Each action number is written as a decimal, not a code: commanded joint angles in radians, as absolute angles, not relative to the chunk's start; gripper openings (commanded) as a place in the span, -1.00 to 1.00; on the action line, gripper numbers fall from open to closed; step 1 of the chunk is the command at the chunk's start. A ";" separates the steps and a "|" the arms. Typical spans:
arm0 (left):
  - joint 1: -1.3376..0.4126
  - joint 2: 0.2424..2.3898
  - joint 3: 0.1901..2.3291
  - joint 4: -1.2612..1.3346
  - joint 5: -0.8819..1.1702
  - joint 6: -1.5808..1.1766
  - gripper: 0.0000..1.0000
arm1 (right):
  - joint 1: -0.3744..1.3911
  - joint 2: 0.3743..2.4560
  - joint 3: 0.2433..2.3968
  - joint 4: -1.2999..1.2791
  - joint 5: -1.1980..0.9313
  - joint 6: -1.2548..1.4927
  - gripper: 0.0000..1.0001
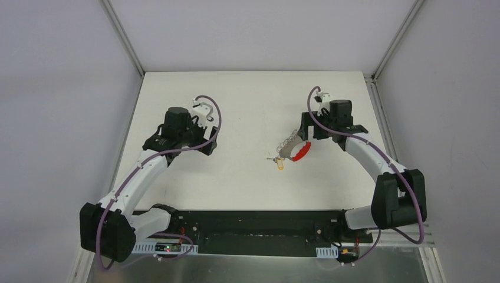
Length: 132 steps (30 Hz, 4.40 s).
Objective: Put the keys on the keyring
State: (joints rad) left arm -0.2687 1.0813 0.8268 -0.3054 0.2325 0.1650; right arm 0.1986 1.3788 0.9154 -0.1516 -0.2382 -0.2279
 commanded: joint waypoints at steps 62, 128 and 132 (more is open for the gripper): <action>-0.289 1.289 0.934 -0.245 0.248 0.091 0.86 | 0.524 1.771 1.132 -0.242 -0.166 -0.399 -0.23; -0.290 1.276 0.943 -0.265 0.252 0.129 0.74 | 0.572 1.796 1.190 -0.390 -0.243 -0.508 -0.24; -0.290 1.273 0.941 -0.265 0.252 0.130 0.74 | 0.571 1.773 1.178 -0.379 -0.224 -0.506 -0.21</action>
